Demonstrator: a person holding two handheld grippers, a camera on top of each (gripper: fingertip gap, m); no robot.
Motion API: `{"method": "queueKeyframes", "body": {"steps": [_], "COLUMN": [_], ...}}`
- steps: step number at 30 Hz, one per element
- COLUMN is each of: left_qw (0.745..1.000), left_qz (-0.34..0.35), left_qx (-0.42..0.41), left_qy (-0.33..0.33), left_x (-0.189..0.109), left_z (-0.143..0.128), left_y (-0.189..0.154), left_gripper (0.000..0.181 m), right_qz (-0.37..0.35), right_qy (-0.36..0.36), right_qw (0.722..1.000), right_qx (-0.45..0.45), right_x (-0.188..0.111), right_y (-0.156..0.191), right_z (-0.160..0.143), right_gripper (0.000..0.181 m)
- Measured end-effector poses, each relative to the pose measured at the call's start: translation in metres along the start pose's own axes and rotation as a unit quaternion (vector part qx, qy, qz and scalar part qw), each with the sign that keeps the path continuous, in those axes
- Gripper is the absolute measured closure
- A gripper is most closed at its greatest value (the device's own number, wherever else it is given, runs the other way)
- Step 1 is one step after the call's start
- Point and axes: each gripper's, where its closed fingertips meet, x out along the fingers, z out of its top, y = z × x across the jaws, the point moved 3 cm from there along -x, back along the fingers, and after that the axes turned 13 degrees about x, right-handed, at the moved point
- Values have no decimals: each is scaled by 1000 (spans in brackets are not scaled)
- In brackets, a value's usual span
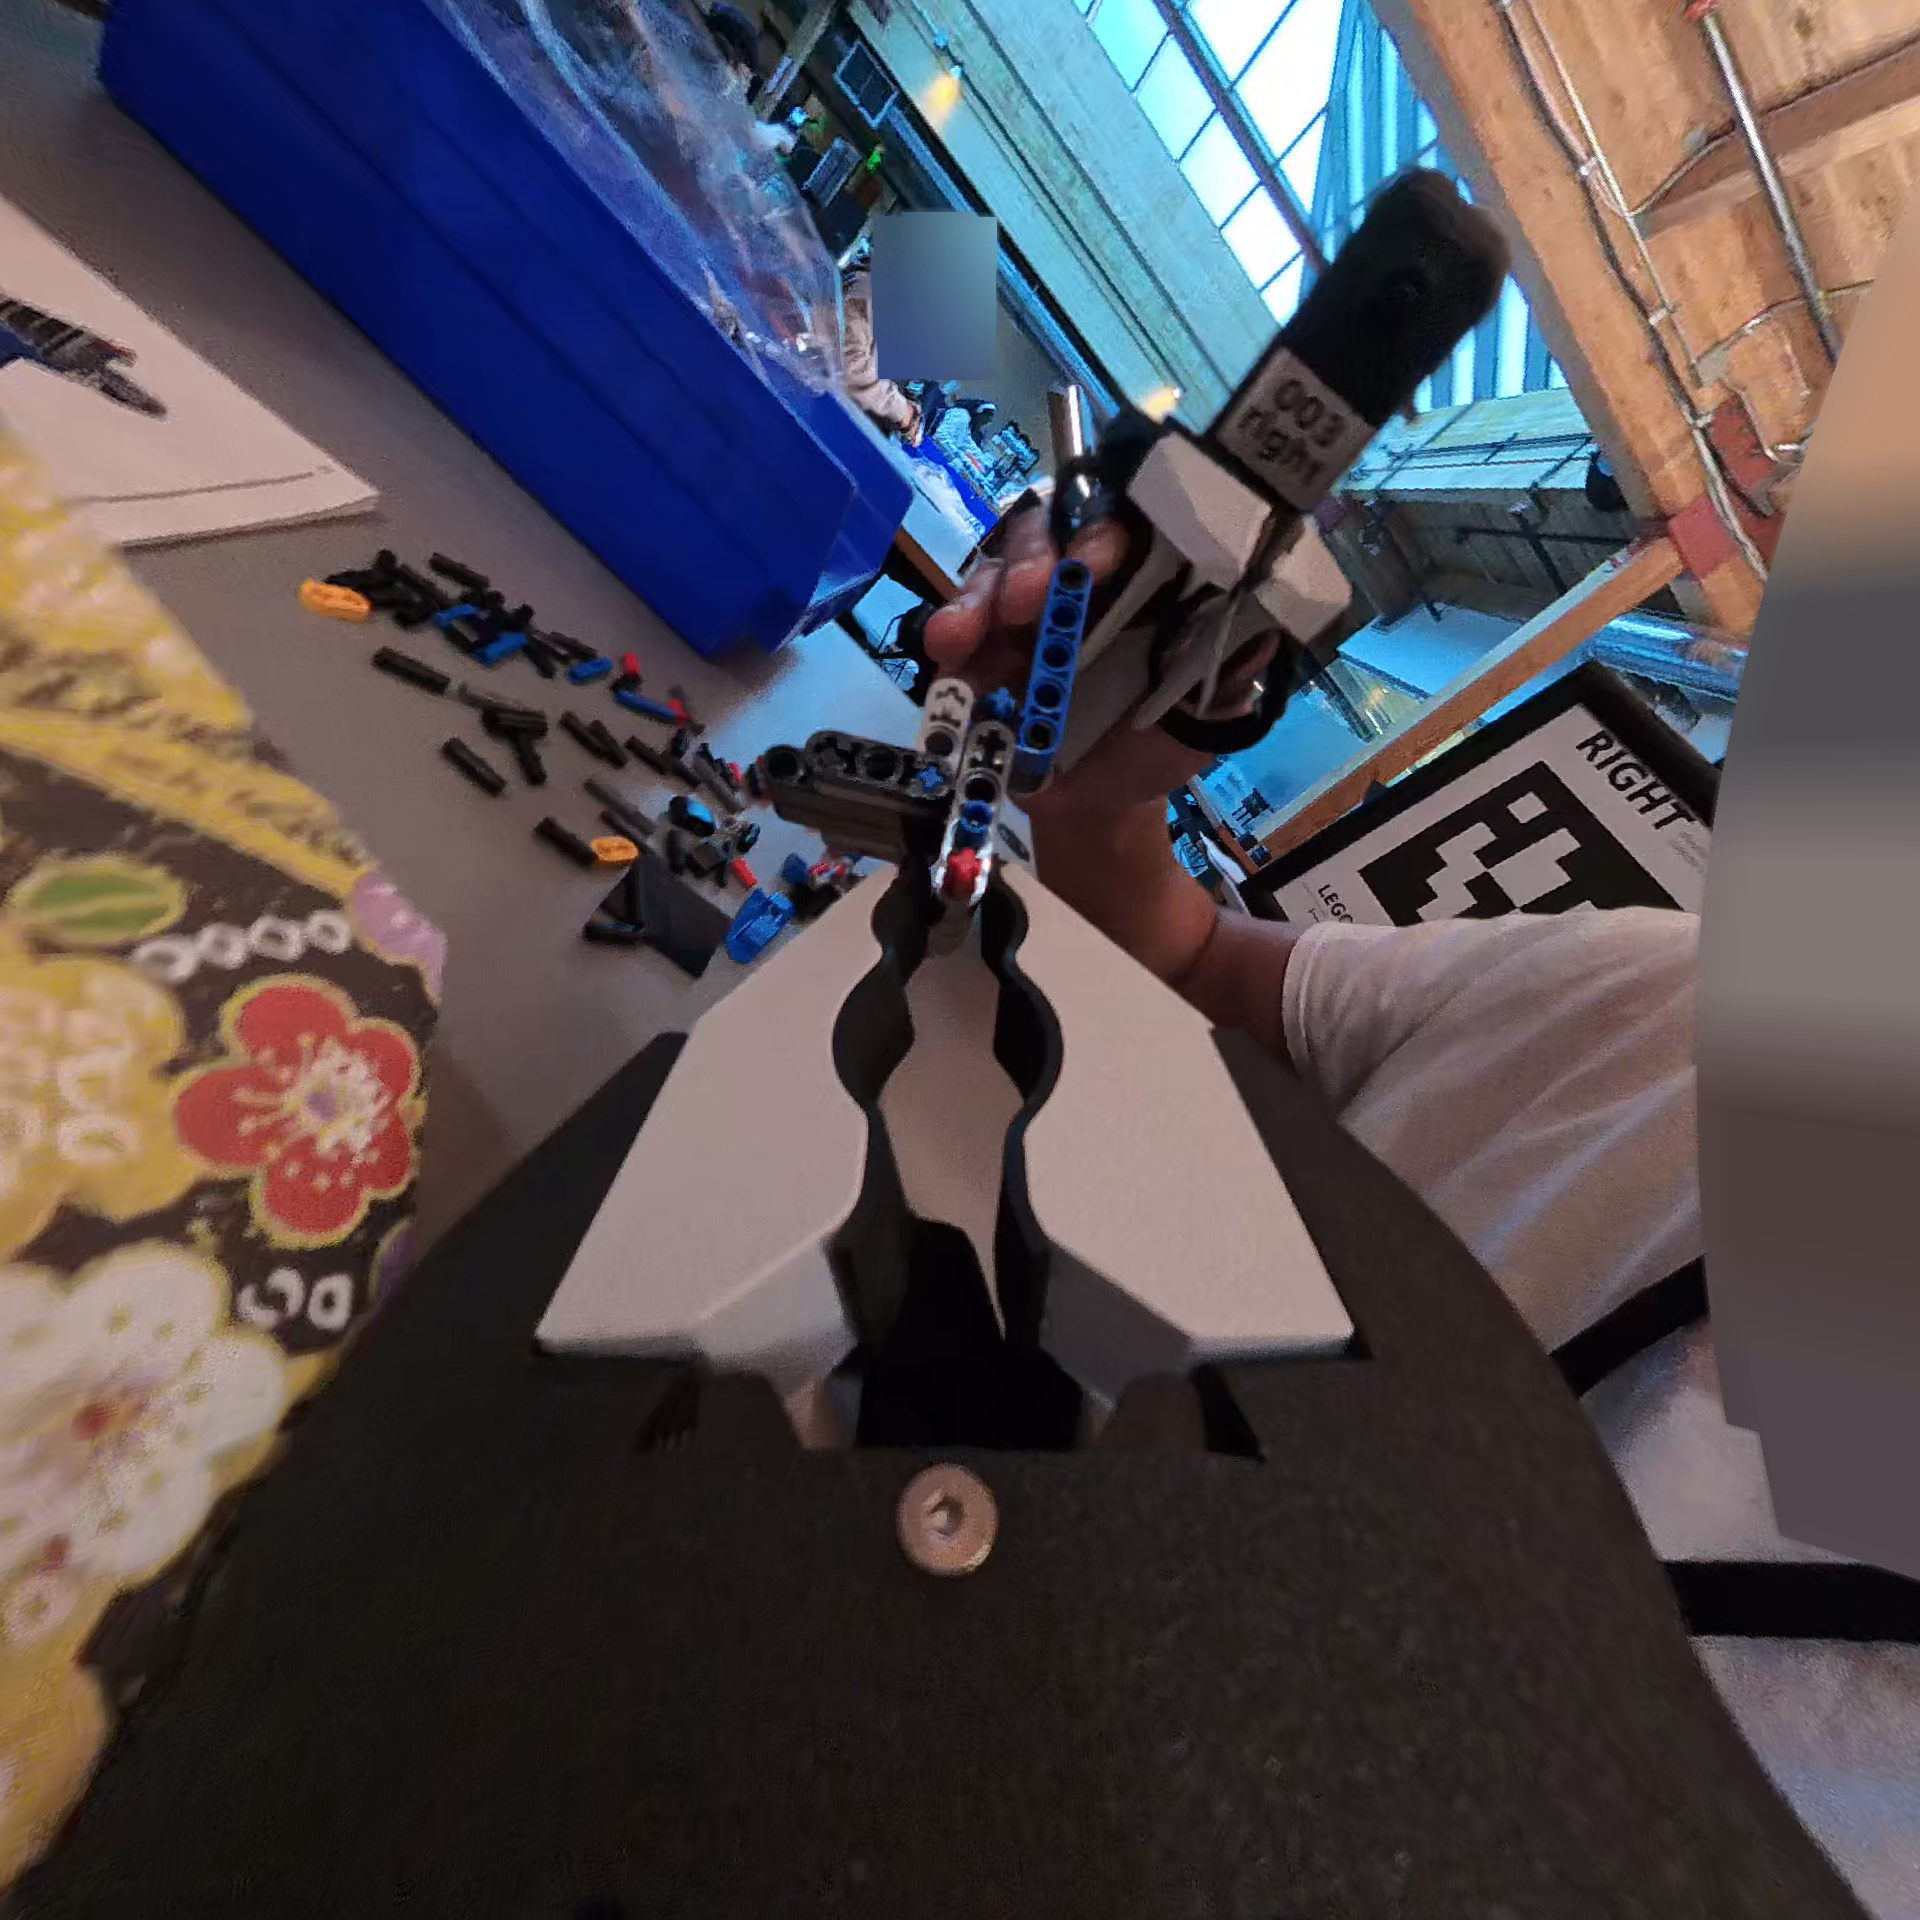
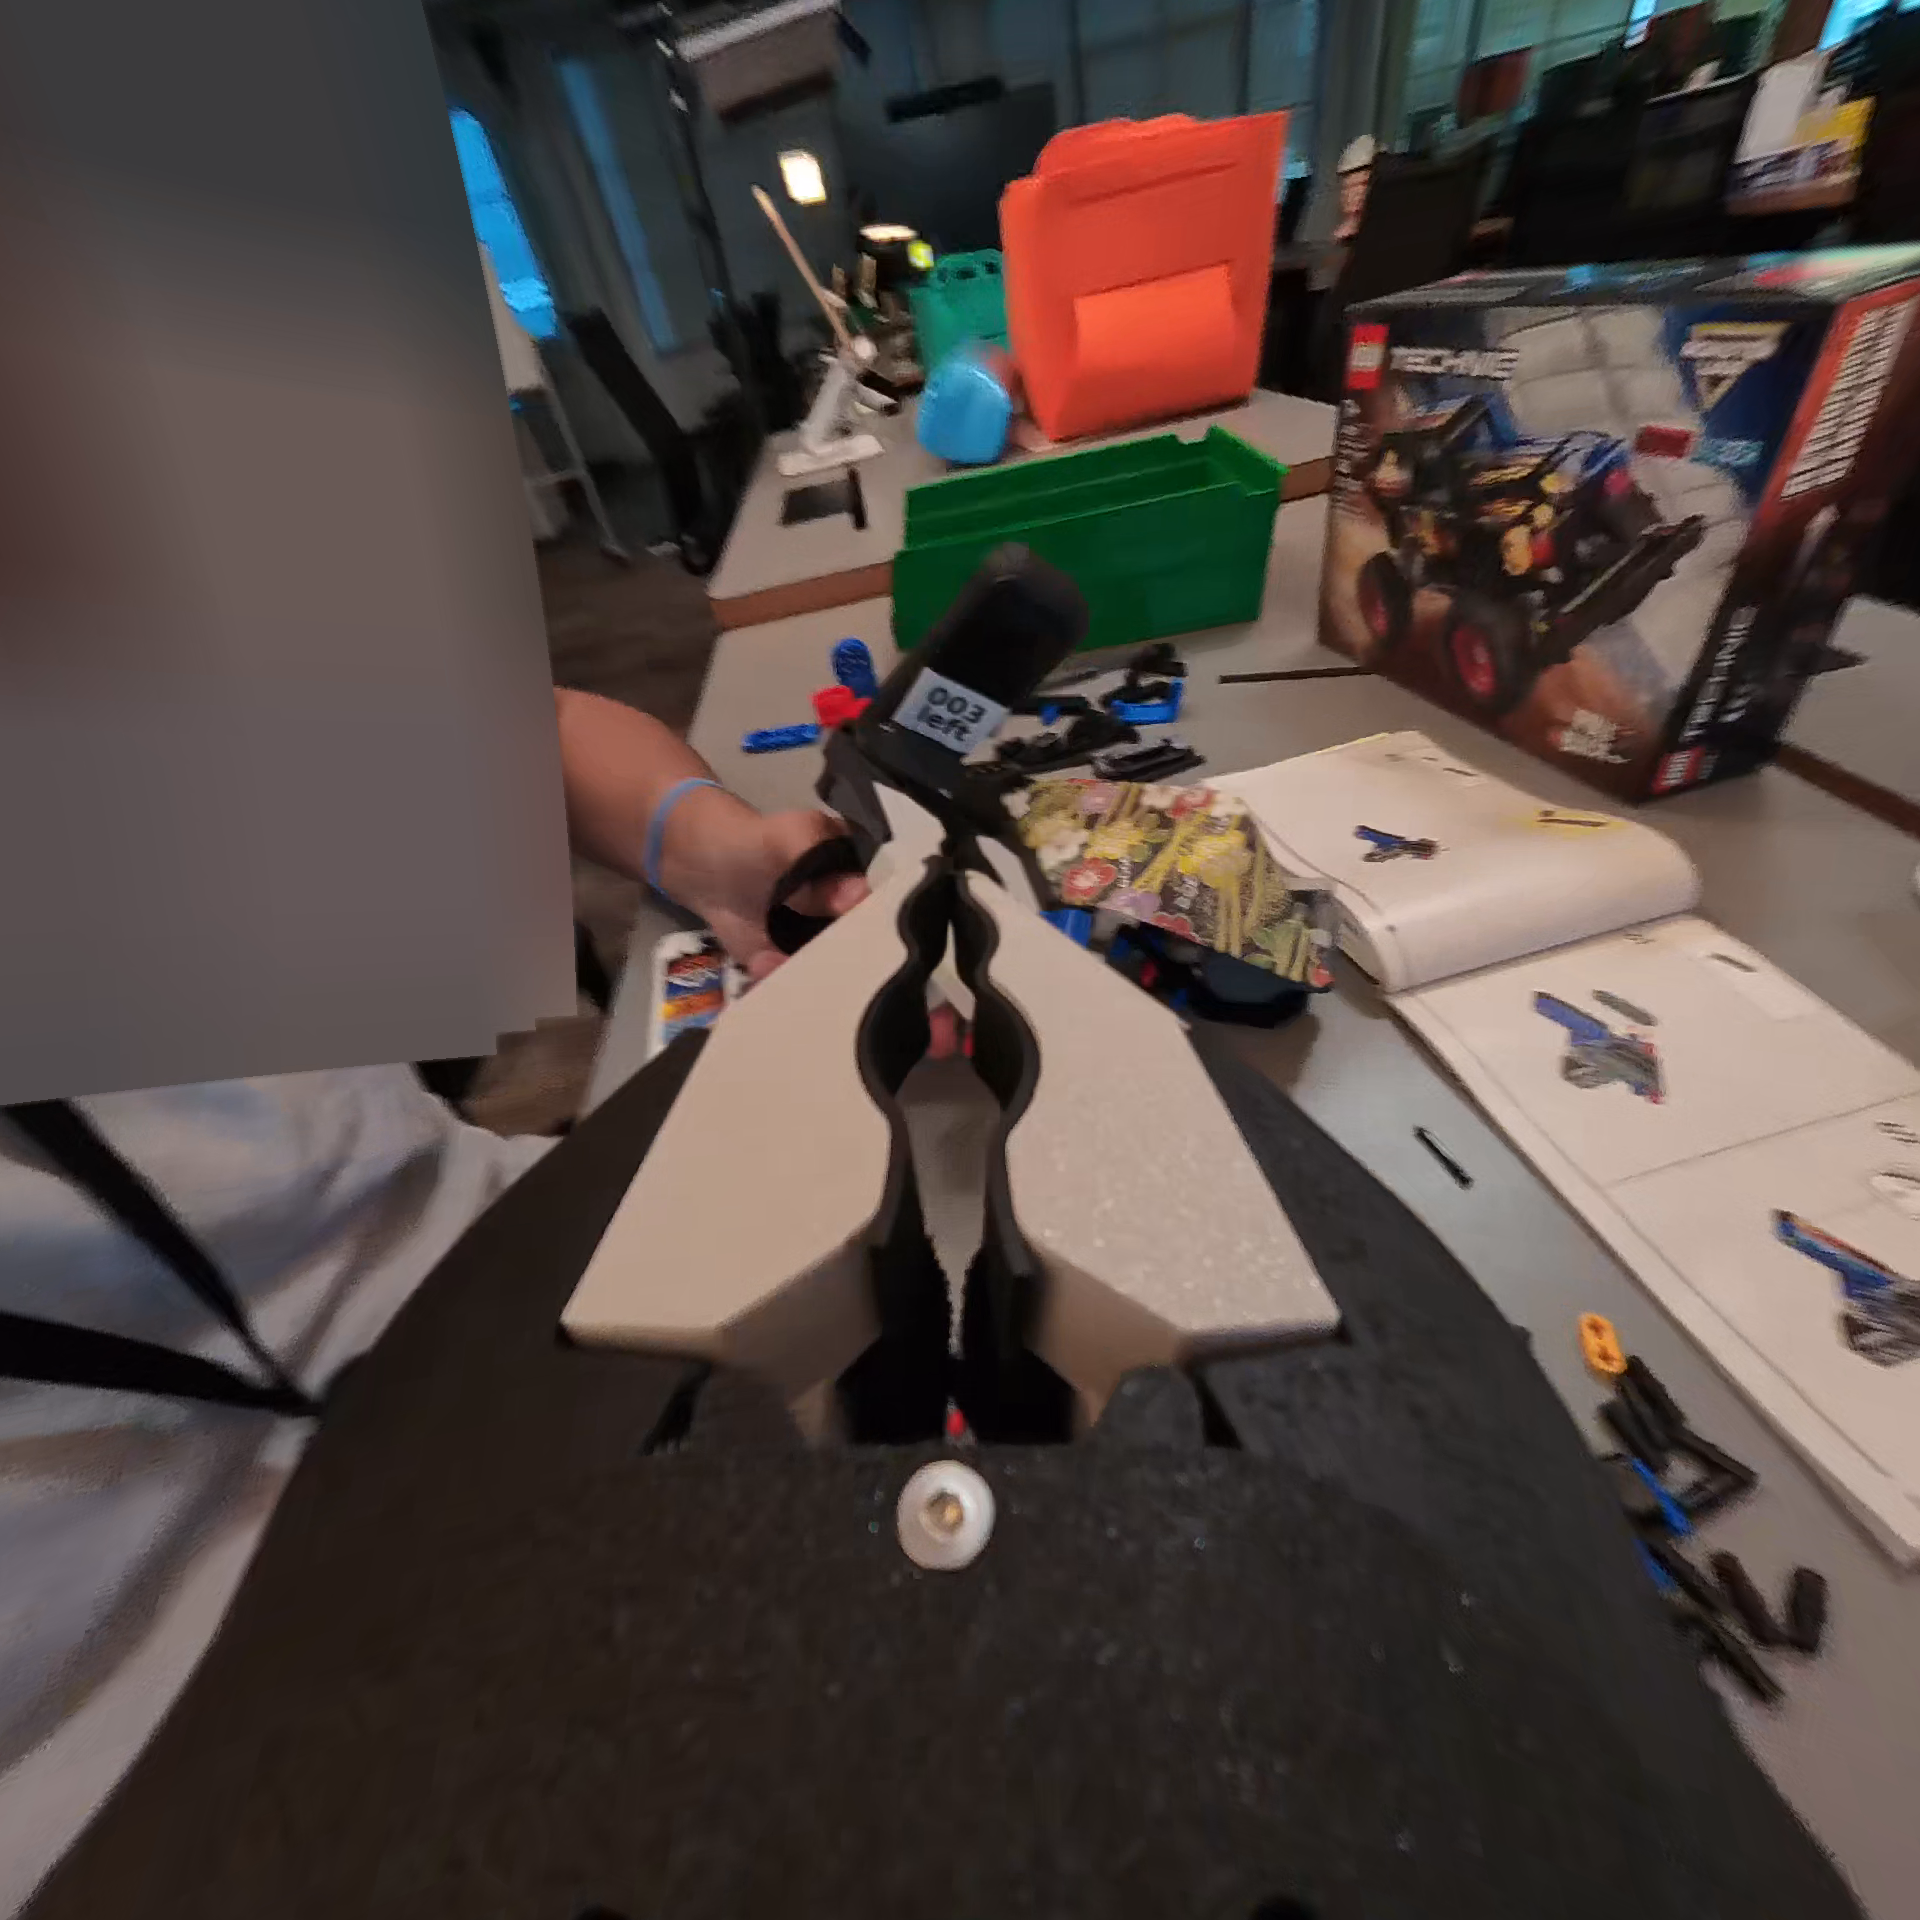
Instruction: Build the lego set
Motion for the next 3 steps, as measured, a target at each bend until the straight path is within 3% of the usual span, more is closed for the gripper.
{"method": "queueKeyframes", "body": {"steps": [3], "left_qw": [1000], "left_qz": [6], "left_qx": [-28], "left_qy": [-12], "left_x": [-7], "left_z": [1], "left_y": [5], "left_gripper": [174], "right_qz": [-82], "right_qy": [13], "right_qw": [993], "right_qx": [-86], "right_x": [8], "right_y": [-2], "right_z": [-8], "right_gripper": [181]}}
